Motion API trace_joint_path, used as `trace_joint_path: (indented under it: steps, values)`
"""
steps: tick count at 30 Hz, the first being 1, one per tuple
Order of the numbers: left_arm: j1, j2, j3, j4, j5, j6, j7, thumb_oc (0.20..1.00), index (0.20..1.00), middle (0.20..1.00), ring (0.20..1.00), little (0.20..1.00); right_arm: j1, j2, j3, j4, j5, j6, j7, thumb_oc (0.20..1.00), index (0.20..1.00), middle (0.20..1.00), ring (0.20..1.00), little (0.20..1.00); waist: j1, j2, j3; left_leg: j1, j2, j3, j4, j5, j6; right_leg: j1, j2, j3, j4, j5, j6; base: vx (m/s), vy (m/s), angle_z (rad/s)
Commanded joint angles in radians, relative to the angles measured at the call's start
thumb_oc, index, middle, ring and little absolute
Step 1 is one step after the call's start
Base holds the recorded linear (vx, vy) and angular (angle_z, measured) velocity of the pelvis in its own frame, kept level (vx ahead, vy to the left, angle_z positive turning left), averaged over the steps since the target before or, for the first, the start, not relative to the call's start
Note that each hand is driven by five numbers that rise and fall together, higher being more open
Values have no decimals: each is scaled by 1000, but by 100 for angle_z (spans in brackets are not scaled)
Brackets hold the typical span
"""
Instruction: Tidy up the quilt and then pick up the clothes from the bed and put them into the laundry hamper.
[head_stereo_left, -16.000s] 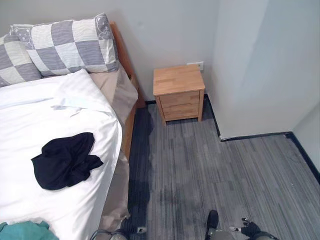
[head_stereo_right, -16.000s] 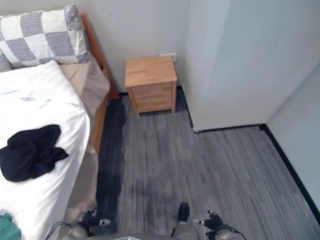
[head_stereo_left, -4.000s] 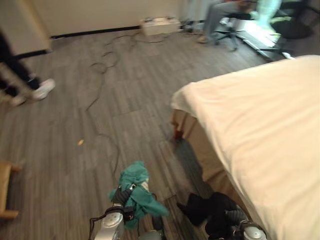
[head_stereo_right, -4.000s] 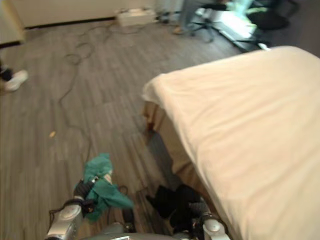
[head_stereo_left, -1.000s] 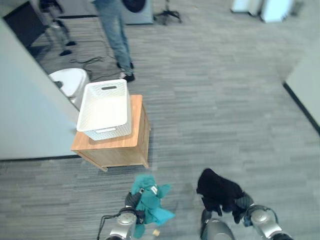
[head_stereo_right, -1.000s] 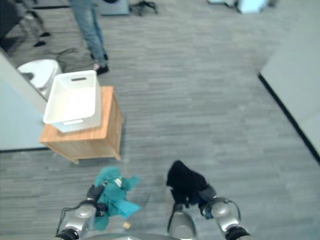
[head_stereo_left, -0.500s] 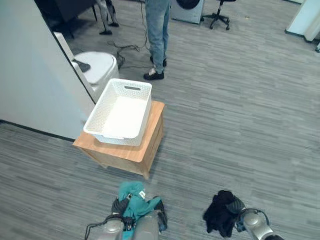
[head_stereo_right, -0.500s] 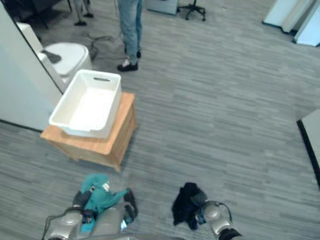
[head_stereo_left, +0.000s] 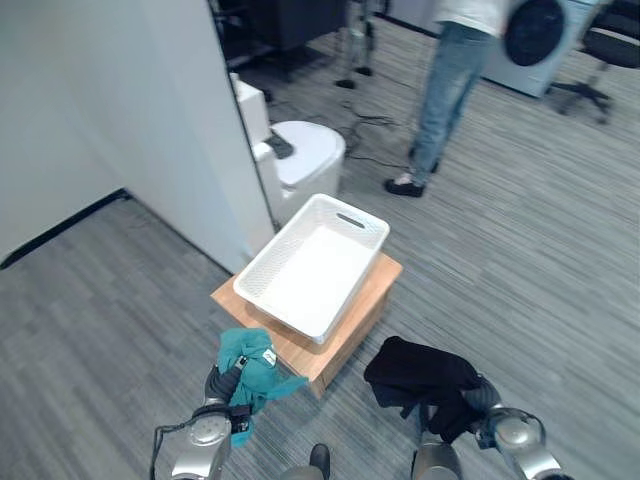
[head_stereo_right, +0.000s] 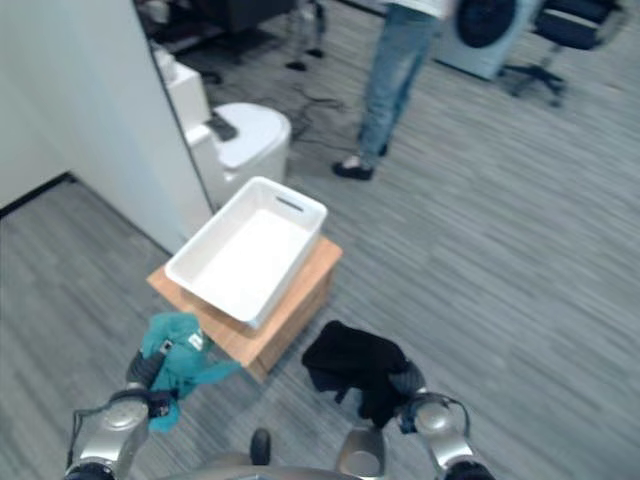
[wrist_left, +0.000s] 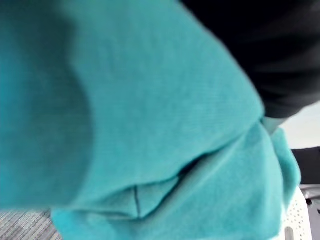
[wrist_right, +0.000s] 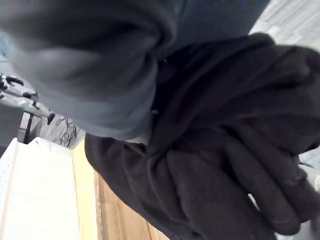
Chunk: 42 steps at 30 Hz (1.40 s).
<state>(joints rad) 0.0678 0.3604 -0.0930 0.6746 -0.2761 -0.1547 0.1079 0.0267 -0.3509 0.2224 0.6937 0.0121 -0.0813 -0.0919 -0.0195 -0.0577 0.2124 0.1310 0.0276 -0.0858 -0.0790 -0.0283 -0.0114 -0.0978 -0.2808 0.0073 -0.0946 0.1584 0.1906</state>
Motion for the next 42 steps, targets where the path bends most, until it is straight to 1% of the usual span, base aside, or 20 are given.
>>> trace_joint_path:
  steps: [1,2,3,4,5,6,7,8,9,10,11,12,15,16,23,25,26,30,35,42]
  values:
    - [-4,68,26,-61,-68,-54,-22,200,200,200,200,200,-92,-99,-122,-160,48,-69,-82,200,200,200,200,200,8,-60,1,45,129,179,-8,-44,-103,38,-22,-4,28,-14,41,301,-454,170]
    - [-2,64,39,-31,-77,-60,-15,200,200,200,200,200,-115,-125,-124,-204,36,-78,-87,200,200,200,200,200,1,-60,-5,51,157,169,-8,-41,-118,48,3,3,15,-22,41,159,-307,119]
    - [-2,63,39,-31,-77,-60,-16,200,200,200,200,200,-116,-126,-124,-205,36,-78,-87,200,200,200,200,200,0,-57,-4,52,160,167,-8,-42,-119,50,6,1,15,-23,40,144,-287,85]
    - [7,59,44,-25,-70,-61,-15,200,200,200,200,200,-144,-152,-113,-252,14,-84,-85,200,200,200,200,200,3,-54,-9,47,180,168,-8,-35,-128,55,22,-8,7,-41,39,108,-221,41]
    - [25,48,54,-21,-72,-63,-13,200,200,200,200,200,-188,-183,-97,-298,-2,-96,-86,200,200,200,200,200,5,-46,-16,38,200,178,-8,-15,-142,63,38,-28,7,-57,32,144,-314,38]
    - [30,38,49,-24,-74,-60,-14,200,200,200,200,200,-223,-226,-85,-356,-21,-101,-89,200,200,200,200,200,3,-40,-16,17,215,208,-6,20,-144,76,49,-54,7,-76,26,80,-335,10]
    - [31,29,41,-36,-85,-49,-24,200,200,200,200,200,-288,-290,-60,-441,-58,-100,-92,200,200,200,200,200,-5,-44,-3,-33,216,343,63,34,-130,103,41,-121,7,-107,14,-21,-323,21]
    - [27,29,29,-48,-75,-47,-23,200,200,200,200,200,-354,-313,-31,-479,-73,-95,-95,200,200,200,200,200,2,-47,12,-75,172,378,141,14,-113,106,48,-138,7,-117,-3,-149,-366,116]
    - [2,27,8,-48,-61,-45,-18,200,200,200,200,200,-431,-359,-15,-539,-92,-95,-96,200,200,200,200,200,-6,-52,25,-144,142,429,212,-17,-99,110,59,-169,7,-129,-27,-146,-232,137]
    - [0,26,8,-48,-61,-44,-18,200,200,200,200,200,-433,-359,-15,-539,-92,-95,-95,200,200,200,200,200,-7,-52,23,-149,141,429,212,-14,-99,106,59,-168,7,-126,-28,-38,-150,112]
    - [5,29,0,-55,-61,-40,-27,200,200,200,200,200,-446,-373,-17,-550,-96,-96,-98,200,200,200,200,200,-14,-42,15,-132,152,481,186,-24,-103,114,64,-195,7,-139,-20,150,24,42]
    - [45,31,-12,-87,-58,-28,-54,200,200,200,200,200,-520,-384,18,-570,-123,-82,-96,200,200,200,200,200,-20,-19,5,-80,157,530,112,-18,-97,128,74,-214,7,-140,-13,194,26,56]
    - [52,42,-20,-87,-52,-23,-61,200,200,200,200,200,-588,-373,41,-558,-134,-76,-102,200,200,200,200,200,-19,-22,3,-50,167,535,69,16,-102,144,70,-233,7,-129,-14,80,5,33]
    - [71,52,-28,-111,-51,-24,-79,200,200,200,200,200,-658,-384,68,-560,-132,-74,-98,200,200,200,200,200,-12,-26,-2,-27,166,536,29,29,-102,147,71,-236,7,-123,-14,80,-4,29]
    - [103,62,-4,-136,-96,-32,-86,200,200,200,200,200,-838,-382,140,-510,-106,-75,-96,200,200,200,200,200,18,-29,-6,1,185,531,-8,47,-117,150,74,-244,7,-123,-13,56,-11,14]
    - [107,74,-1,-154,-106,-36,-85,200,200,200,200,200,-895,-381,169,-480,-101,-75,-95,200,200,200,200,200,35,-28,0,-14,195,516,-8,59,-126,144,78,-256,7,-123,-15,-34,-73,6]
    - [100,86,-4,-167,-118,-42,-88,200,200,200,200,200,-960,-378,201,-431,-94,-74,-99,200,200,200,200,200,52,-26,12,-49,206,511,-8,95,-128,121,85,-277,7,-107,-26,-85,-107,11]
    - [89,107,-9,-203,-135,-54,-88,200,200,200,200,200,-1060,-356,262,-353,-87,-73,-103,200,200,200,200,200,88,-11,36,-106,225,475,-8,120,-144,86,95,-301,7,-110,-31,-26,-72,36]
    - [93,132,-3,-240,-147,-64,-92,200,200,200,200,200,-1144,-351,310,-307,-96,-68,-106,200,200,200,200,200,116,6,50,-171,242,436,-8,147,-162,46,109,-321,7,-117,-35,-2,-50,22]
    - [104,127,-11,-247,-151,-69,-95,200,200,200,200,200,-1222,-329,365,-227,-130,-72,-130,200,200,200,200,200,146,26,62,-215,268,410,-8,174,-180,25,132,-340,7,-132,-45,10,-43,18]
